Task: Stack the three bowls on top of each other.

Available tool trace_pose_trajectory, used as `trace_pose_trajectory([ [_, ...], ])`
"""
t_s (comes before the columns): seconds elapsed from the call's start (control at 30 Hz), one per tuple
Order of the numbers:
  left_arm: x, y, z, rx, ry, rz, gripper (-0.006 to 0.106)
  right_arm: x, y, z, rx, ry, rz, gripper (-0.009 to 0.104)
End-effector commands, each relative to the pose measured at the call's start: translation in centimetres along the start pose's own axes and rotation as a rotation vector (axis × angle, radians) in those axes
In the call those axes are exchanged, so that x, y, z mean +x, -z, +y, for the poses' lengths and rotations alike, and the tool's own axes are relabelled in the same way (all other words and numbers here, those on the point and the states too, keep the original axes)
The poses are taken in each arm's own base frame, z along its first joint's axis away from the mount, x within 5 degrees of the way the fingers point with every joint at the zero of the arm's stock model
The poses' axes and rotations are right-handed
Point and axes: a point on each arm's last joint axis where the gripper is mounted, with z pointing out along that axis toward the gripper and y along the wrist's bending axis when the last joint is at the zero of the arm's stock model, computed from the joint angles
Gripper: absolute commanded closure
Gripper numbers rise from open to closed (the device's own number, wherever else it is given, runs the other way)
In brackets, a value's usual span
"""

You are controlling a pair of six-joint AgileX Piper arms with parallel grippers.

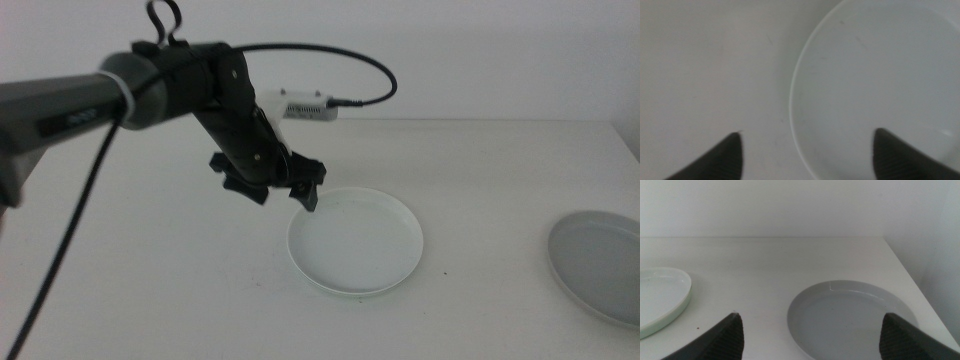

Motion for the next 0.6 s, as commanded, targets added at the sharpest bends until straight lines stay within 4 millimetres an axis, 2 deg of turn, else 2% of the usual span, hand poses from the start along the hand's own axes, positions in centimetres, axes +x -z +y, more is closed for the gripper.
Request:
trace_pose_trajectory([
  [0.0,-0.2,3.5,-0.8,-0.002,-0.042,-0.056,0.006,0.0,0.0,0.0,0.003,0.011,-0.01,0.002],
  [0.03,-0.1,4.8,-0.9,0.001,-0.043,-0.077,0.007,0.0,0.0,0.0,0.003,0.011,-0.01,0.002],
  [0.2,1.7,13.6,-3.1,0.056,-0.111,-0.22,0.007,0.0,0.0,0.0,0.003,0.011,-0.01,0.002],
  [0.33,5.2,20.7,-5.1,0.114,-0.248,-0.313,0.007,0.0,0.0,0.0,0.003,0.011,-0.01,0.002],
  [0.43,8.0,24.9,-6.1,0.147,-0.314,-0.374,0.007,0.0,0.0,0.0,0.003,0.011,-0.01,0.002],
  [0.57,11.5,29.1,-7.0,0.164,-0.354,-0.466,0.007,0.0,0.0,0.0,0.003,0.011,-0.01,0.002],
])
